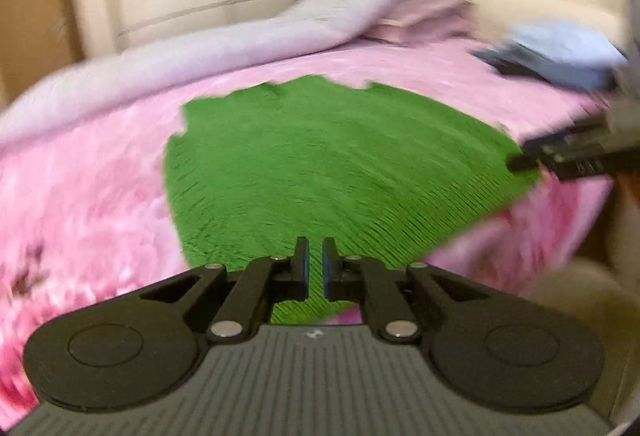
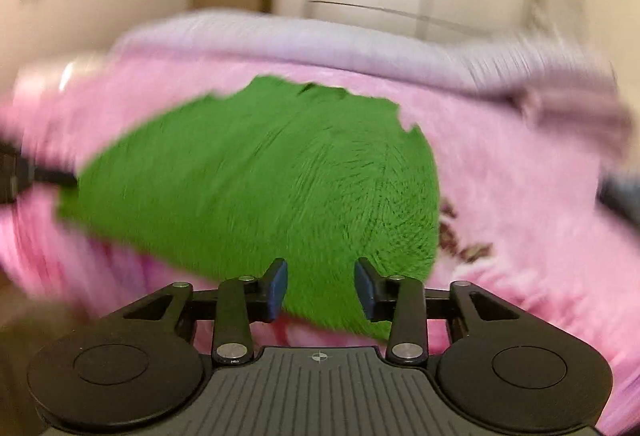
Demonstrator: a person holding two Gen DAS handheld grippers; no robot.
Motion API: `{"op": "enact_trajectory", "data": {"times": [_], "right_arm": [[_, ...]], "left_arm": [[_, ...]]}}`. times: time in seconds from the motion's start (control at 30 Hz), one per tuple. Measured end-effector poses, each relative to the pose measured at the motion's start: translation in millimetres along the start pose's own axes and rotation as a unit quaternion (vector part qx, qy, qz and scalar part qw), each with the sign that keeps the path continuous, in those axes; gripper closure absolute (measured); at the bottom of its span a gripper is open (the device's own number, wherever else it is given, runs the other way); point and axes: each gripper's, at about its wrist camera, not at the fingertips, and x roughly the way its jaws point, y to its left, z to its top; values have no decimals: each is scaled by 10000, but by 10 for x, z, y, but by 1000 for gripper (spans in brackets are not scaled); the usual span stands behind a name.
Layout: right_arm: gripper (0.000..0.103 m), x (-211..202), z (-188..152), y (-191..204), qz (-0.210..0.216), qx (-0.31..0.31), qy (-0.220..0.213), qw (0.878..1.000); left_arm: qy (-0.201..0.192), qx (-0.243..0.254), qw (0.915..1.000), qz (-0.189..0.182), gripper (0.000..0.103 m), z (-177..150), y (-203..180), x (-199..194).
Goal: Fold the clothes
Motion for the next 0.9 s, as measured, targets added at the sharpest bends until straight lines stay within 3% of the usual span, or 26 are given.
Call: {"op": "enact_trajectory", "data": {"times": [0.17,0.37,0.5,0.57,0.63,0.8,0.9], "right_arm": [[60,401,49,-78,-402,911,395,9943],[60,168,-192,-106,-546,1171,503,9903],[59,47,-195,-79,-679,1264,888,9857],[59,-53,-140,-97,-820,1589,1148,9772],[59,-222,-67,-80,-801,1758,929,9768],[59,-560,147,50,-1062,1481,630,9812],[58,-645,129,104,-948,1566,618,9812]], "left_arm": [[831,-610,9925,658,96,-39,-12,386],[876,-957,9870,946,96,-229,-152,187],[1272,-1150,9803,977,96,-133,-169,100],[1319,-1261,9779,1022,91,-73,-201,3],[1232,-1209,9786,1119,76,-6,-264,-118],[978,-1121,9812,1232,74,117,-362,-320],[980,-1115,9804,1292,74,111,-426,-394]]}}
